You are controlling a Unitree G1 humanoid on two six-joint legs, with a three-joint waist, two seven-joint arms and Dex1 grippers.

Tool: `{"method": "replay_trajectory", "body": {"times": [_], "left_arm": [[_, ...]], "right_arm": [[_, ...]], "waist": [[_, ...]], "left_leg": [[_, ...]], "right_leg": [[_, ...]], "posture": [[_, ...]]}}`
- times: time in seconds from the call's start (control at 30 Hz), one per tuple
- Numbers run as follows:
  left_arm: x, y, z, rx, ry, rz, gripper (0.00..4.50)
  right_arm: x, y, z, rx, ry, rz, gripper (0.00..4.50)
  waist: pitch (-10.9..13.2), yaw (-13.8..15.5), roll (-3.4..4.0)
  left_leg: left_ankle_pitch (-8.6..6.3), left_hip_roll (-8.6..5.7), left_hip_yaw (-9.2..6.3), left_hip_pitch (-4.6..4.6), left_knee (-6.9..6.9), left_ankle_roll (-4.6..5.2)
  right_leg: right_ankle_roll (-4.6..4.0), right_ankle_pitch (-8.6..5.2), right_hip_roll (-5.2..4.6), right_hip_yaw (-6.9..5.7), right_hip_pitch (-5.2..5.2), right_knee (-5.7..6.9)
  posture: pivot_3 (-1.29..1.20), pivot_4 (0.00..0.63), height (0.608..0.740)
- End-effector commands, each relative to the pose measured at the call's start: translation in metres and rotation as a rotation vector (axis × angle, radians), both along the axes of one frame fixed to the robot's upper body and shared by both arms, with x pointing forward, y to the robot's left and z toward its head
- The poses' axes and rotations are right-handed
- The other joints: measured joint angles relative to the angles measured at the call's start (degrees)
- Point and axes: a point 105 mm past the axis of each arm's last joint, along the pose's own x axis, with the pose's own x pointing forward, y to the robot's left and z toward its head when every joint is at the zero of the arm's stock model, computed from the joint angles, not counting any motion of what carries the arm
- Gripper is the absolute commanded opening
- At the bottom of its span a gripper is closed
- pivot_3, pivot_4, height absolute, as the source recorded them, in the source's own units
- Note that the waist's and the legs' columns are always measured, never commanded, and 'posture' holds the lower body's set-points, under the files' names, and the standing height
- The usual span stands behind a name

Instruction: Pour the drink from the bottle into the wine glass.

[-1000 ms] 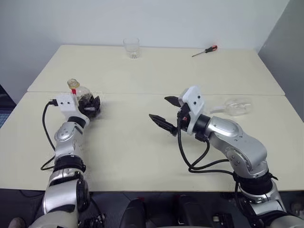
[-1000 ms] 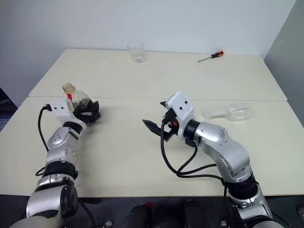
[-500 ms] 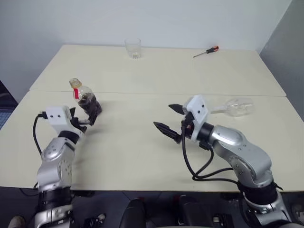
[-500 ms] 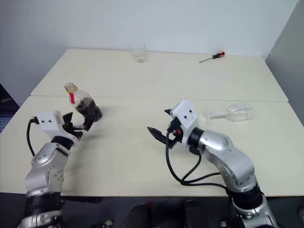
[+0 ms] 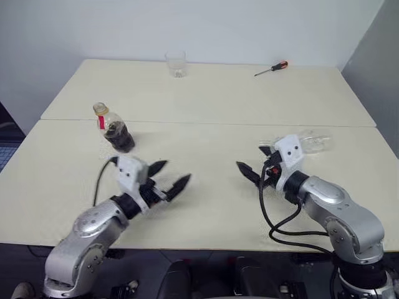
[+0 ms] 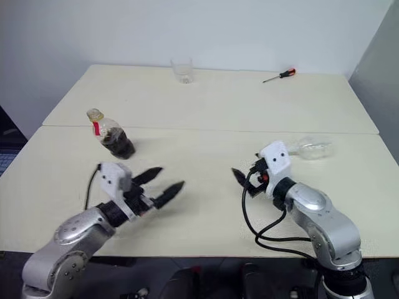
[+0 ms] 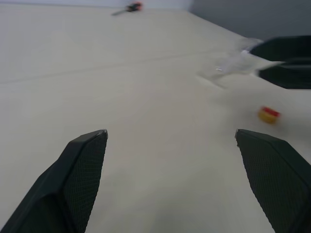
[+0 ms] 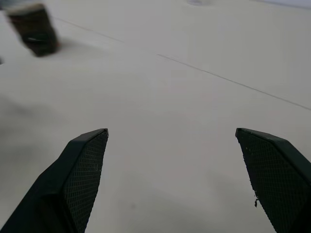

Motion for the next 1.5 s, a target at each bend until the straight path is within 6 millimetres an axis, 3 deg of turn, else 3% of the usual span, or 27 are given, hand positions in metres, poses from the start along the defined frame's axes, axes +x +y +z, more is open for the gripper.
{"method": "replay_trajectory", "body": {"times": [0.03,0.23,0.37,0.47,0.67,0.83,1.1,1.5], "left_arm": [[-0.002,-0.009,0.01,0.019,-0.075,-0.08,4.48],[0.008,-0.021,0.019,-0.003,-0.144,-0.164,4.48],[0.008,-0.022,0.017,-0.002,-0.177,-0.195,4.48],[0.004,-0.02,0.014,0.002,-0.174,-0.216,4.48],[0.01,-0.013,0.011,0.009,-0.172,-0.203,4.48],[0.015,-0.011,0.012,-0.006,-0.174,-0.165,4.48],[0.016,-0.012,0.024,0.003,-0.203,-0.19,4.48],[0.016,-0.017,0.029,-0.004,-0.205,-0.19,4.48]], "right_arm": [[0.009,-0.025,0.003,0.076,0.029,-0.163,4.5],[0.025,-0.051,0.0,0.361,0.119,-0.382,4.5],[0.038,-0.063,-0.008,0.77,0.218,-0.54,4.5],[0.043,-0.072,-0.011,0.972,0.246,-0.614,4.5],[0.048,-0.077,-0.018,1.192,0.277,-0.678,4.5],[0.054,-0.069,-0.019,1.276,0.284,-0.664,4.5],[0.07,-0.04,-0.02,1.283,0.344,-0.556,4.5],[0.097,-0.06,-0.022,1.278,0.298,-0.6,4.5]], "waist": [[0.0,-0.05,0.0],[-0.02,0.01,0.05],[-0.04,-0.08,0.09],[-0.03,0.11,0.15],[-0.04,-0.15,0.27],[-0.02,-0.35,0.34],[-0.01,-0.52,0.38],[0.0,-0.5,0.4]], "left_leg": [[0.0,0.0,0.03,0.0,-0.01,0.0],[0.0,-0.02,0.05,0.0,-0.03,0.0],[-0.01,0.02,0.16,0.0,-0.07,0.01],[-0.01,0.04,0.13,-0.05,-0.06,0.01],[0.0,0.0,0.28,-0.03,-0.02,0.05],[0.0,0.02,0.22,-0.01,-0.09,0.06],[0.0,0.03,0.19,-0.03,-0.08,0.06],[0.0,0.03,0.22,-0.05,-0.08,0.06]], "right_leg": [[-0.01,0.0,0.06,0.02,-0.03,0.0],[-0.07,0.0,0.15,0.0,-0.06,0.03],[-0.08,0.01,0.14,0.01,-0.09,-0.01],[-0.08,0.01,0.08,0.06,-0.11,-0.02],[-0.02,0.03,0.06,0.09,-0.09,-0.02],[-0.08,0.01,0.15,0.1,-0.11,-0.02],[-0.08,0.01,0.15,0.11,-0.11,-0.01],[-0.07,0.01,0.15,0.11,-0.11,-0.03]], "posture": [[0.0,0.15,0.74],[0.0,0.15,0.74],[0.0,0.15,0.74],[0.0,0.15,0.74],[0.0,0.15,0.74],[0.0,0.15,0.74],[0.0,0.15,0.74],[0.0,0.15,0.74]]}}
